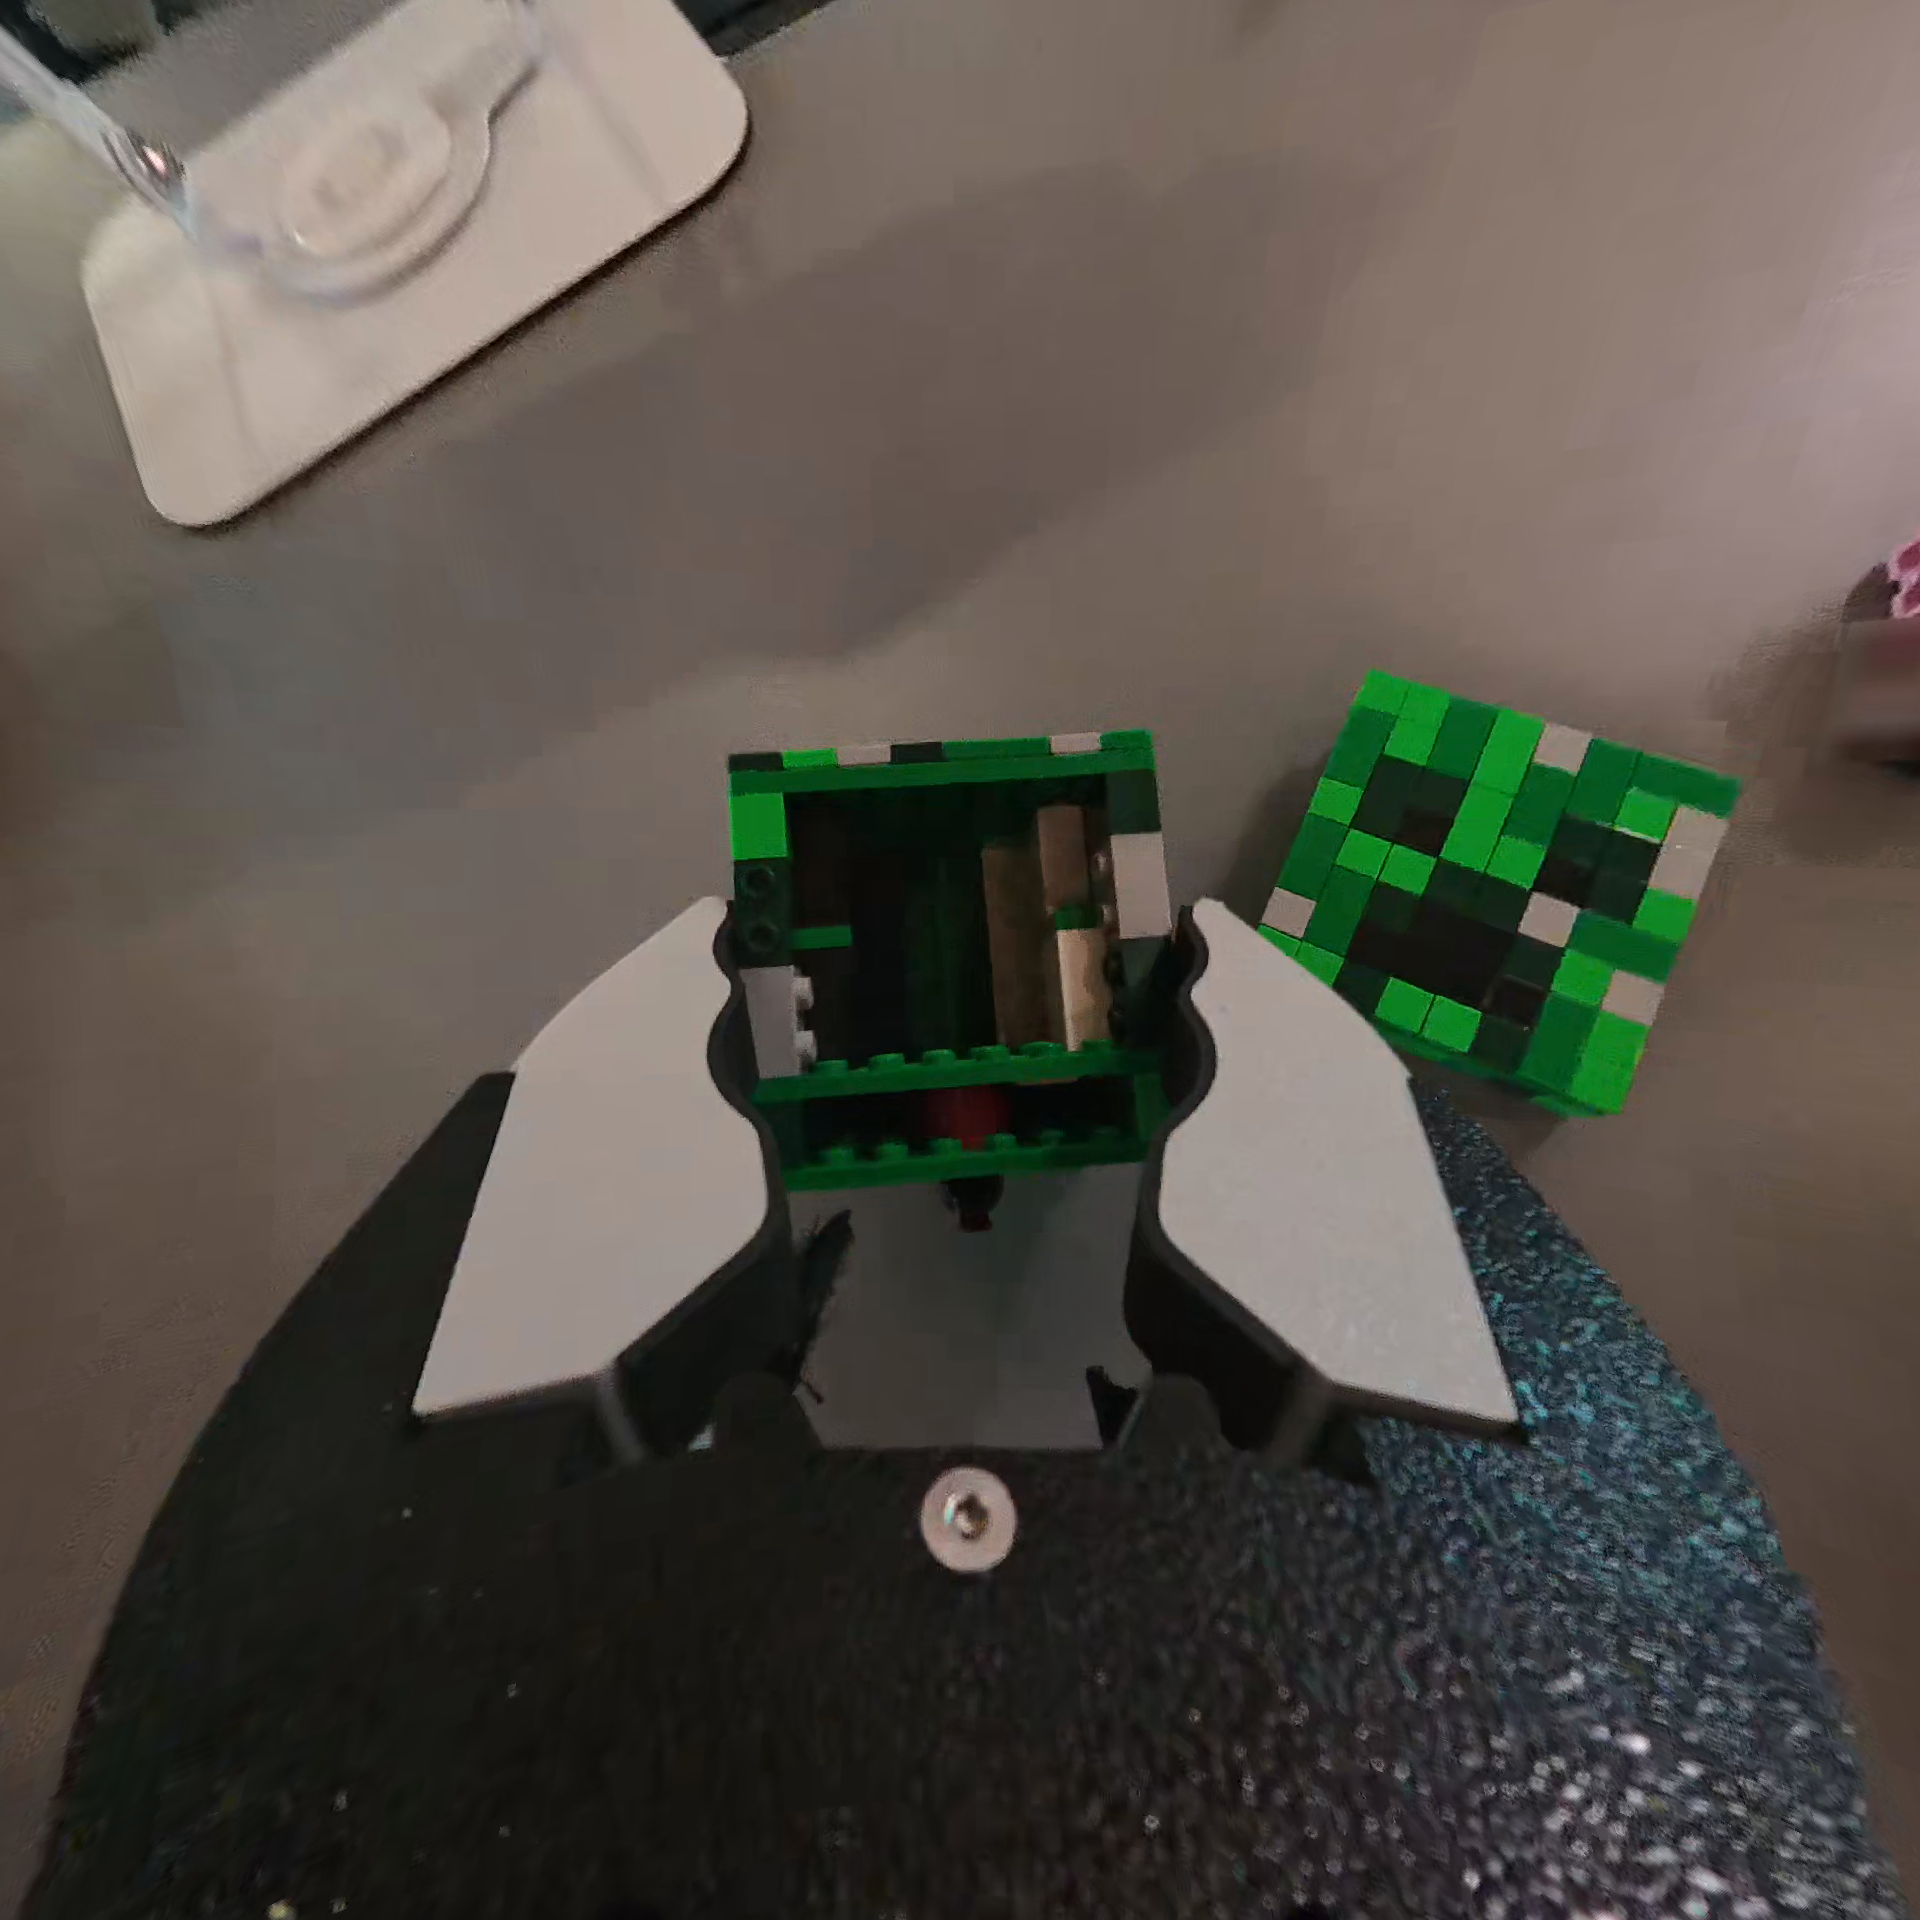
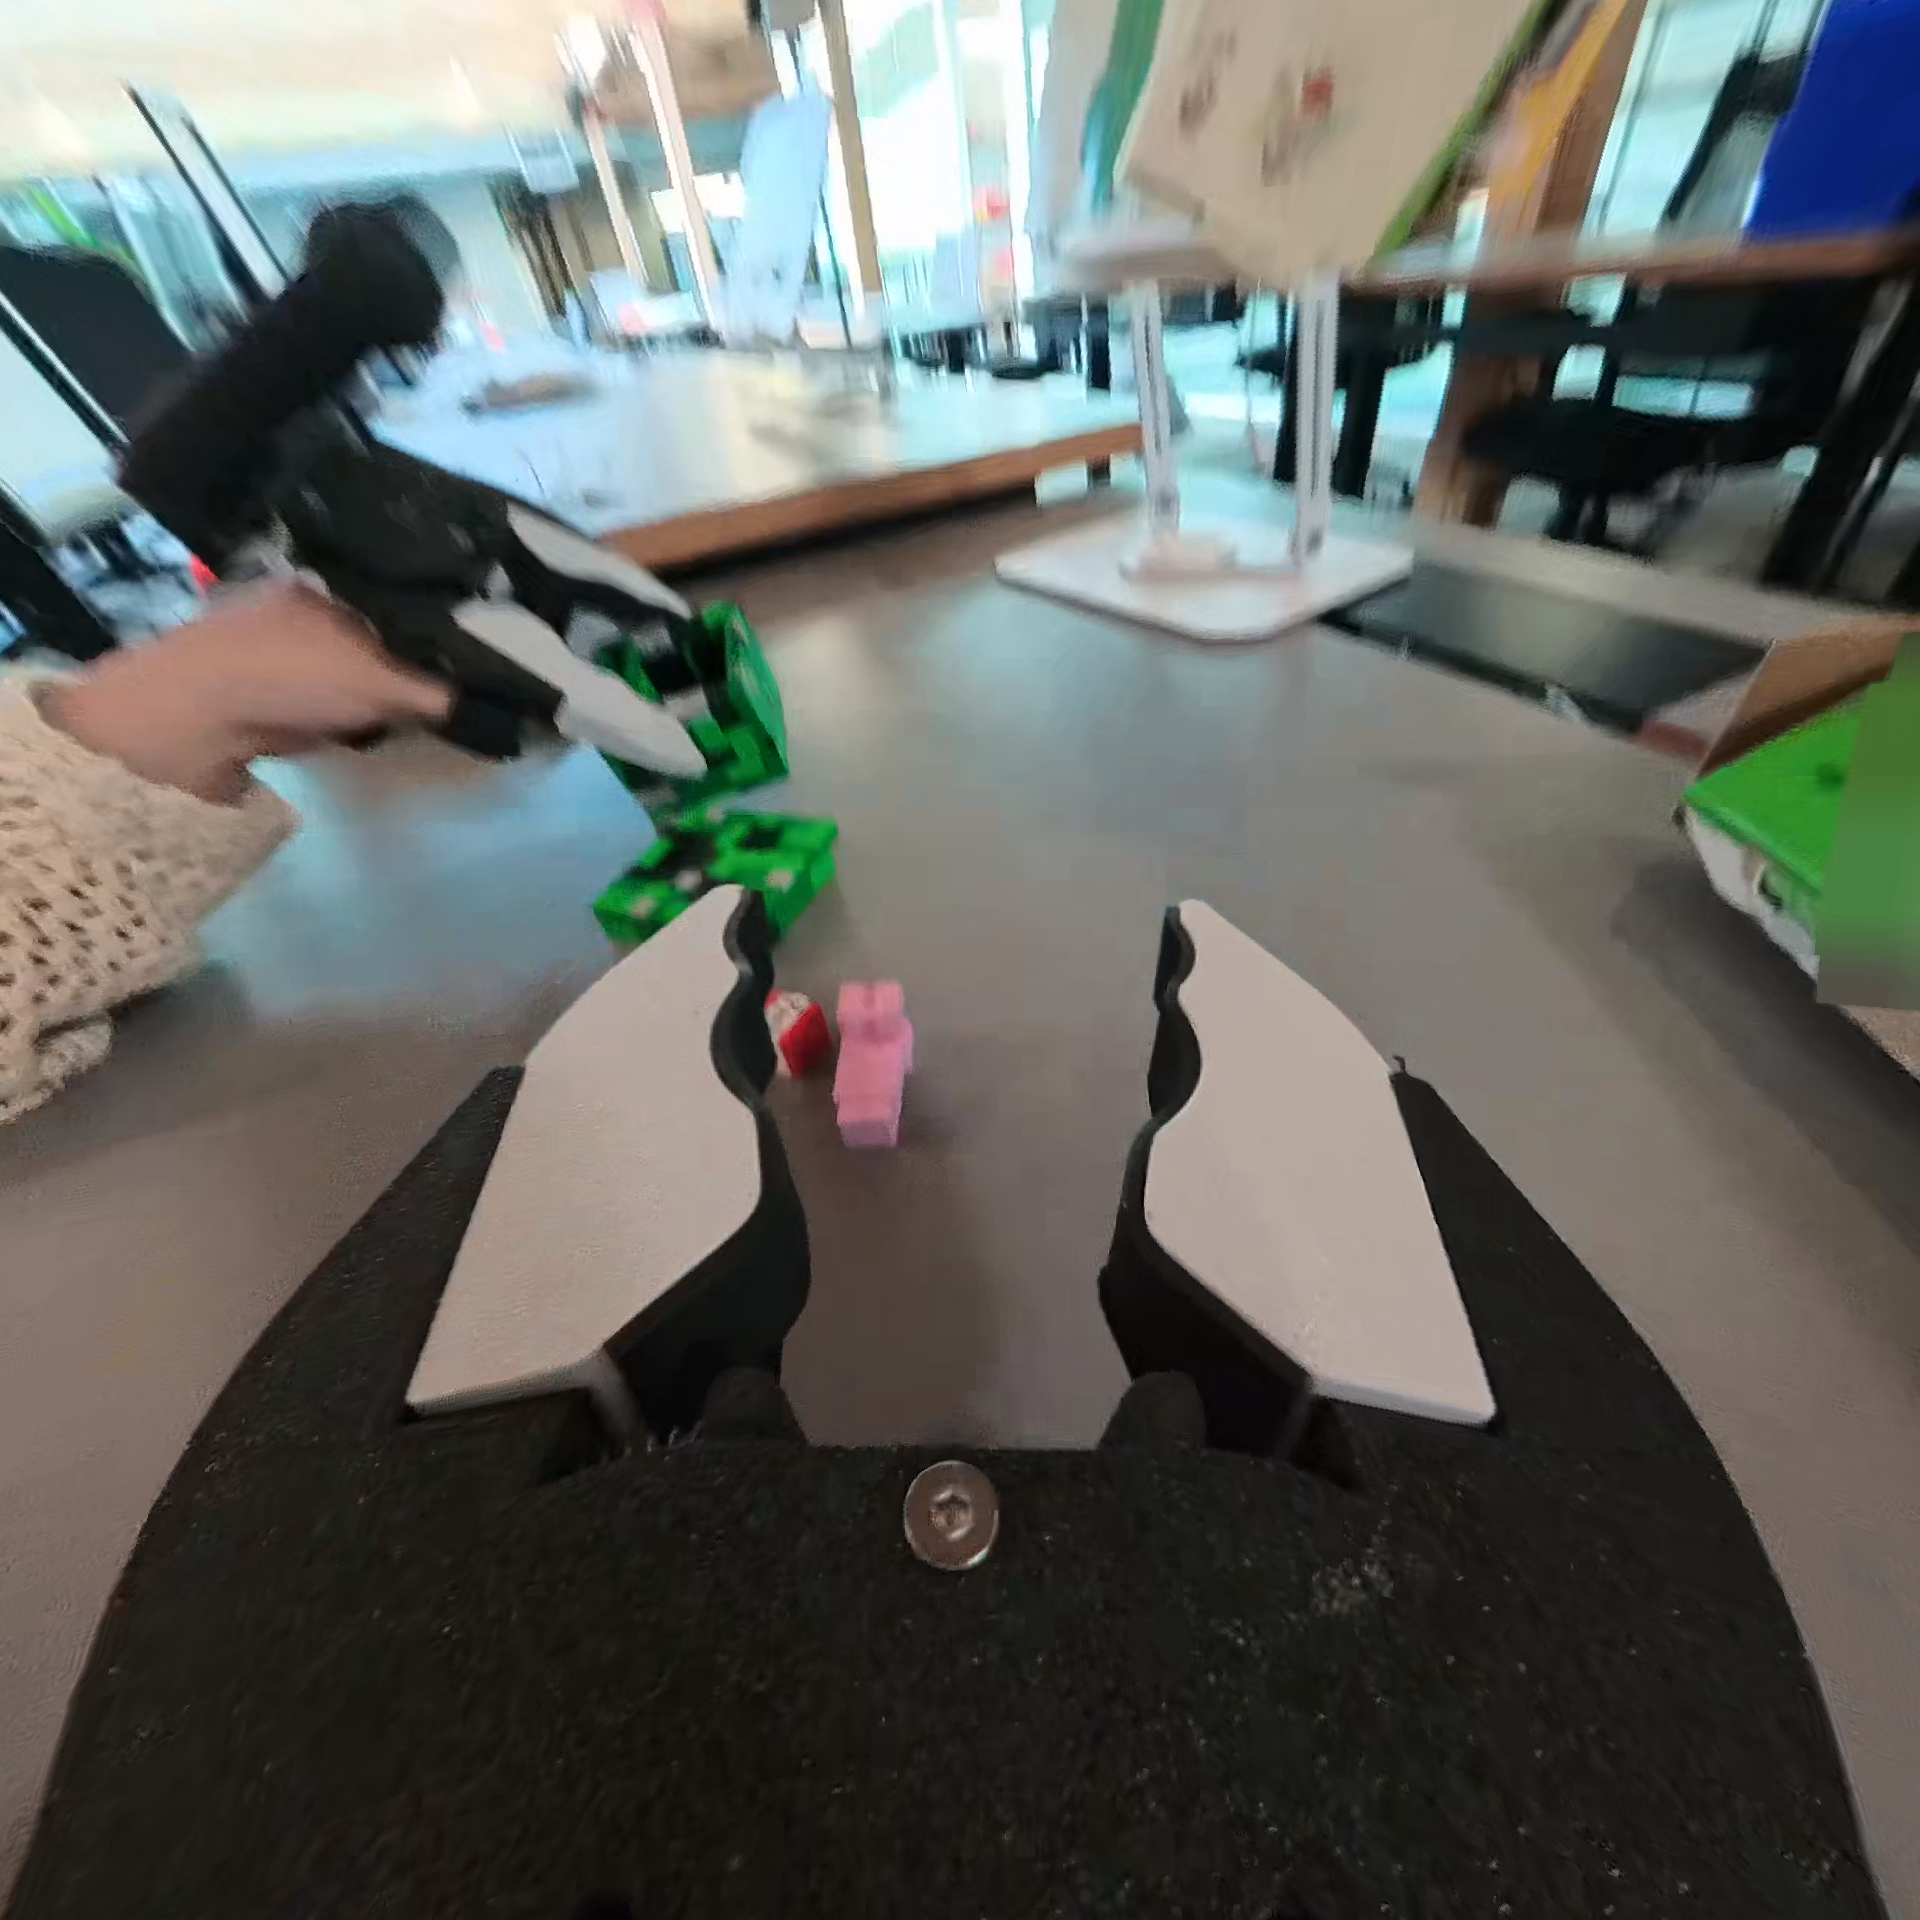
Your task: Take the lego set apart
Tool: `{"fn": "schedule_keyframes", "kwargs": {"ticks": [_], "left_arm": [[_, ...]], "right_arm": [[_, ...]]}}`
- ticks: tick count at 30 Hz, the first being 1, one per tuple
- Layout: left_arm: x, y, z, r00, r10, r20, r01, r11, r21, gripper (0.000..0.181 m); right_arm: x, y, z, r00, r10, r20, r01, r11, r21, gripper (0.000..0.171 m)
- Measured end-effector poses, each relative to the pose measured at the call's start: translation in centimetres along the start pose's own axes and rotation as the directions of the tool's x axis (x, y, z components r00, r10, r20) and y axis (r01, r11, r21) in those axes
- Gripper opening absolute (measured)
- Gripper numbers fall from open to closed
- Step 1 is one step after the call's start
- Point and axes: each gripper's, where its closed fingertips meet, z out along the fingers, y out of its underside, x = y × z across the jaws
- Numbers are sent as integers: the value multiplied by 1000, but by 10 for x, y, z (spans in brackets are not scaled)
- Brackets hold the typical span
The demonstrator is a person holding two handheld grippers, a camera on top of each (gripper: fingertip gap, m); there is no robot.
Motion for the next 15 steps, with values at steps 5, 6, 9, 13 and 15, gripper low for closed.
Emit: {"fn": "schedule_keyframes", "kwargs": {"ticks": [5, 6, 9, 13, 15], "left_arm": [[-6, 6, 8, 998, -59, 29, 61, 997, -38, 92], [-5, 7, 10, 998, -57, 32, 58, 997, -43, 96], [-7, -1, 9, 997, -33, 76, 33, 999, 0, 110], [-6, -37, -11, 991, 19, 131, -47, 975, 216, 115], [11, -55, -18, 995, 55, 82, -79, 941, 328, 115]], "right_arm": [[-8, 37, 13, 999, -47, -16, 41, 960, -275, 56], [-10, 41, 15, 998, -60, -25, 49, 950, -309, 57], [-19, 54, 24, 998, -55, -25, 41, 916, -399, 54], [-17, 71, 31, 988, -133, -75, 76, 857, -510, 45], [-16, 75, 34, 985, -147, -89, 76, 839, -539, 41]]}}
